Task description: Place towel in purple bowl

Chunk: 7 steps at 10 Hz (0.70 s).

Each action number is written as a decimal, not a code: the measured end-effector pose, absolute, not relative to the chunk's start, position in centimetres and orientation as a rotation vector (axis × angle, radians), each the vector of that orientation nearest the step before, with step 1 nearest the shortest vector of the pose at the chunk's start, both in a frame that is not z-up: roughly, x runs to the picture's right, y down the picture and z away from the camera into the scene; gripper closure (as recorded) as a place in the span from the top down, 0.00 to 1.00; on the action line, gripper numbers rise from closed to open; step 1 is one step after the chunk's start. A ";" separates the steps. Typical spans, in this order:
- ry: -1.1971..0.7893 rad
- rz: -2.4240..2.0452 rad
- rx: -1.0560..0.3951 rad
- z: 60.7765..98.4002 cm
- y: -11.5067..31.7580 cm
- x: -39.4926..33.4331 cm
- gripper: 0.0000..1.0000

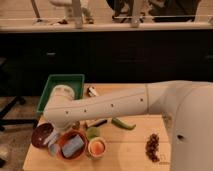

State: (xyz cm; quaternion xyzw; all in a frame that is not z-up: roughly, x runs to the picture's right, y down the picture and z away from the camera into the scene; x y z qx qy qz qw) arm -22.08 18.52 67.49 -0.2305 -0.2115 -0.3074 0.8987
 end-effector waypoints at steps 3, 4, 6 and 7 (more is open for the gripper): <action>-0.469 -0.681 -0.459 67.2 17.3 -26.1 0.00; -0.481 -0.683 -0.453 67.2 16.9 -26.6 0.00; -0.528 -0.662 -0.446 67.5 16.0 -27.4 0.00; -0.557 -0.638 -0.445 67.9 15.7 -27.2 0.00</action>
